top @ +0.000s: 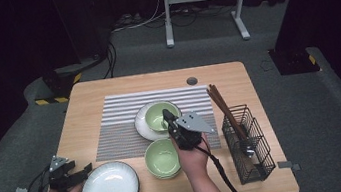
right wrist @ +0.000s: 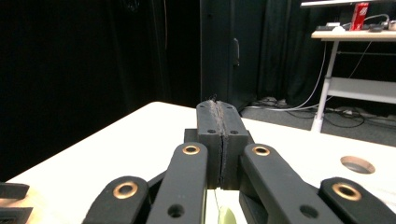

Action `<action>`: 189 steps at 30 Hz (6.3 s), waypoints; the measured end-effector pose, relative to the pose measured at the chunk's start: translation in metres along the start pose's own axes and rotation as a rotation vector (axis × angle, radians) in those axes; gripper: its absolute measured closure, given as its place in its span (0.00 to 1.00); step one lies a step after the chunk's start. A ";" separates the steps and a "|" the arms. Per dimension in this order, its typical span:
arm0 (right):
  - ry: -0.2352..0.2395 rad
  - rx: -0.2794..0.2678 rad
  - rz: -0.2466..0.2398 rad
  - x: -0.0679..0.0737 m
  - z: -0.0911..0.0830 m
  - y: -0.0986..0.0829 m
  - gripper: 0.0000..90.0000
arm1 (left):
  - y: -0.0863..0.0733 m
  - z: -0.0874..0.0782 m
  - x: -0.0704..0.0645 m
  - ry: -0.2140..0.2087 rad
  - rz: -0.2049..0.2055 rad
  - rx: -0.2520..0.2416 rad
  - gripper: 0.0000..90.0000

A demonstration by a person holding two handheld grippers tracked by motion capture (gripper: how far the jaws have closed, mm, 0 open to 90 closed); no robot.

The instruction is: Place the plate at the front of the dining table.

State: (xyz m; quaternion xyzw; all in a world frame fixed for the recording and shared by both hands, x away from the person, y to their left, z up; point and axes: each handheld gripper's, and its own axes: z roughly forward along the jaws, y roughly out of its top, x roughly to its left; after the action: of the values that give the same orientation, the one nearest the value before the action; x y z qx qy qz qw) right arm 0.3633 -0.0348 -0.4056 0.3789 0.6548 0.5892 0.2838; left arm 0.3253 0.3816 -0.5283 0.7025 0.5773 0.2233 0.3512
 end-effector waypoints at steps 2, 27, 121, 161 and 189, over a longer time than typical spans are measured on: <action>0.002 0.009 -0.001 0.000 -0.001 -0.003 0.99 | 0.000 0.000 0.000 0.002 -0.001 0.000 0.27; 0.022 0.078 -0.012 0.009 -0.014 -0.029 0.97 | 0.000 0.000 -0.001 0.003 0.005 0.000 0.27; -0.183 0.202 0.072 -0.047 -0.017 -0.061 0.76 | 0.000 0.000 -0.001 -0.001 0.002 -0.001 0.27; -0.314 0.237 0.045 -0.076 0.037 -0.055 0.83 | 0.000 0.000 0.000 -0.014 0.002 -0.004 0.28; -0.255 0.207 0.023 -0.060 0.015 -0.050 0.82 | 0.000 0.000 -0.001 -0.018 0.019 -0.001 0.28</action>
State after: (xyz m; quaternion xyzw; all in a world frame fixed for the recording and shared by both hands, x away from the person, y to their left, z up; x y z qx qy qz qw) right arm 0.4008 -0.0772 -0.4618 0.4854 0.6663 0.4688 0.3173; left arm 0.3246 0.3803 -0.5283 0.7099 0.5673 0.2204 0.3545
